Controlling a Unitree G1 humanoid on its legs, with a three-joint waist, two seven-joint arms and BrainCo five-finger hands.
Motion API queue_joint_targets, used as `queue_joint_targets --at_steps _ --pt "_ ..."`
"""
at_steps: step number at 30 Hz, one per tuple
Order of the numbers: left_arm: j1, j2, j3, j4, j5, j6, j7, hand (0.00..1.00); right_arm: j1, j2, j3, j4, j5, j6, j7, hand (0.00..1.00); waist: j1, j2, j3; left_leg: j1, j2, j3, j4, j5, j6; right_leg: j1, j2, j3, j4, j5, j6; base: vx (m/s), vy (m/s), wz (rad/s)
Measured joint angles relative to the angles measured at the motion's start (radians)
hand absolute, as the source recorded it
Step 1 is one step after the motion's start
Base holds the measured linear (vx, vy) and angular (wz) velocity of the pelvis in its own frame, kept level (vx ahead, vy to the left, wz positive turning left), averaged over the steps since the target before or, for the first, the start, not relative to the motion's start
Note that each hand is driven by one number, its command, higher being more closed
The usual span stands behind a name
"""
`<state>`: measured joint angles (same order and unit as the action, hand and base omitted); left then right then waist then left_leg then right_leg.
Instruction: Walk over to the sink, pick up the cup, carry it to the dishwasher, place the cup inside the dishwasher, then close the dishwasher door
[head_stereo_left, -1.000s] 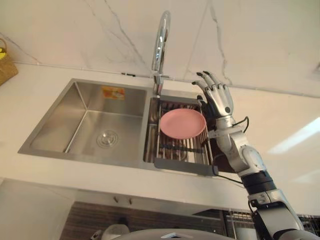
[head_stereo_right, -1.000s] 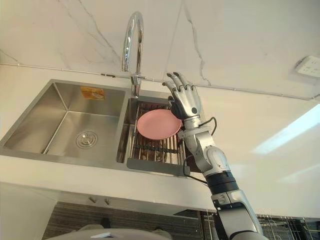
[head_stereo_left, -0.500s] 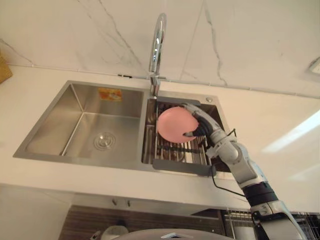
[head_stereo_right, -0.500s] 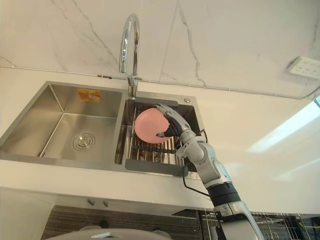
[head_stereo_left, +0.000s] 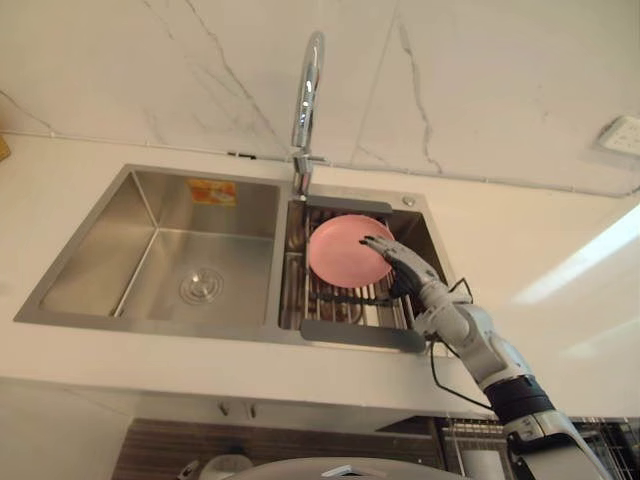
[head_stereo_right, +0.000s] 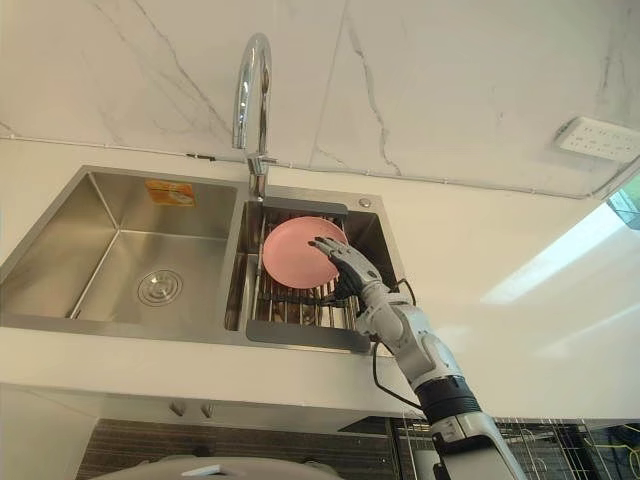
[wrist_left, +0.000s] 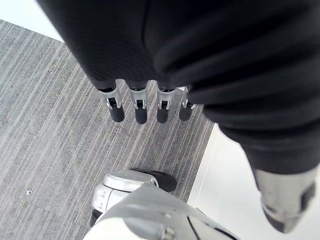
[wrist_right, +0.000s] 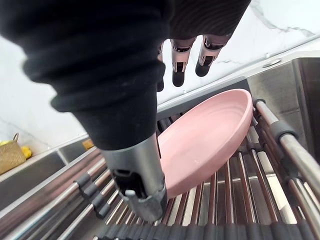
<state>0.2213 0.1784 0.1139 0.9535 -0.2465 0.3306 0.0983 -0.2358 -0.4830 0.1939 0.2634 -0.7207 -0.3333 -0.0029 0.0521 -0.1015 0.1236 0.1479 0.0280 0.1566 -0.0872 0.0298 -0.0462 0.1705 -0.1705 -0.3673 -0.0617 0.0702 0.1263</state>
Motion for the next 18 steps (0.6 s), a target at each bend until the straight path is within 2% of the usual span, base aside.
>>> queue_joint_targets --at_steps 3,5,7,11,14,18 --pt "-0.002 0.0 0.0 0.0 -0.006 0.0 0.001 0.0 0.001 0.001 0.011 0.034 -0.096 -0.009 -0.091 0.0 0.004 0.0 0.0 -0.006 -0.002 -0.013 0.0 0.001 0.001 0.002 -0.001 -0.007 0.0 -0.002 0.0 0.0 0.0 0.13" --pt "-0.003 0.0 -0.001 0.0 -0.005 0.001 0.001 0.0 -0.001 0.003 0.018 0.076 -0.17 0.01 -0.187 0.0 0.009 0.0 0.0 -0.009 -0.002 -0.024 0.0 0.002 0.003 0.005 -0.001 -0.023 0.0 -0.003 0.0 0.01 -0.007 0.13" --pt "-0.003 0.0 -0.001 0.0 -0.004 0.001 0.001 0.0 -0.002 0.004 0.032 0.084 -0.21 0.028 -0.235 0.0 0.011 0.001 0.0 -0.009 -0.001 -0.025 0.0 0.004 0.005 0.006 0.0 -0.026 0.0 -0.004 0.0 0.01 -0.005 0.03" --pt "-0.004 0.002 -0.009 0.001 0.011 0.004 -0.006 0.0 -0.008 0.022 0.04 0.129 -0.298 0.057 -0.282 0.0 0.011 0.002 0.0 -0.01 -0.002 -0.036 0.0 0.006 0.006 0.008 0.0 -0.032 0.003 -0.009 -0.002 0.01 -0.006 0.05" --pt "-0.004 0.004 -0.014 0.001 0.006 0.005 -0.006 0.0 -0.014 0.022 0.041 0.152 -0.325 0.076 -0.314 0.0 0.012 0.002 -0.001 -0.012 -0.002 -0.049 0.0 0.01 0.005 0.011 0.0 -0.047 0.009 -0.014 -0.002 -0.01 -0.008 0.14" --pt "-0.004 0.007 -0.02 0.003 0.007 0.006 -0.016 0.0 -0.034 0.022 0.062 0.194 -0.399 0.13 -0.386 0.0 0.015 0.002 -0.001 -0.015 -0.001 -0.076 0.0 0.017 0.004 0.025 0.001 -0.075 0.011 -0.028 -0.009 -0.03 -0.009 0.19"
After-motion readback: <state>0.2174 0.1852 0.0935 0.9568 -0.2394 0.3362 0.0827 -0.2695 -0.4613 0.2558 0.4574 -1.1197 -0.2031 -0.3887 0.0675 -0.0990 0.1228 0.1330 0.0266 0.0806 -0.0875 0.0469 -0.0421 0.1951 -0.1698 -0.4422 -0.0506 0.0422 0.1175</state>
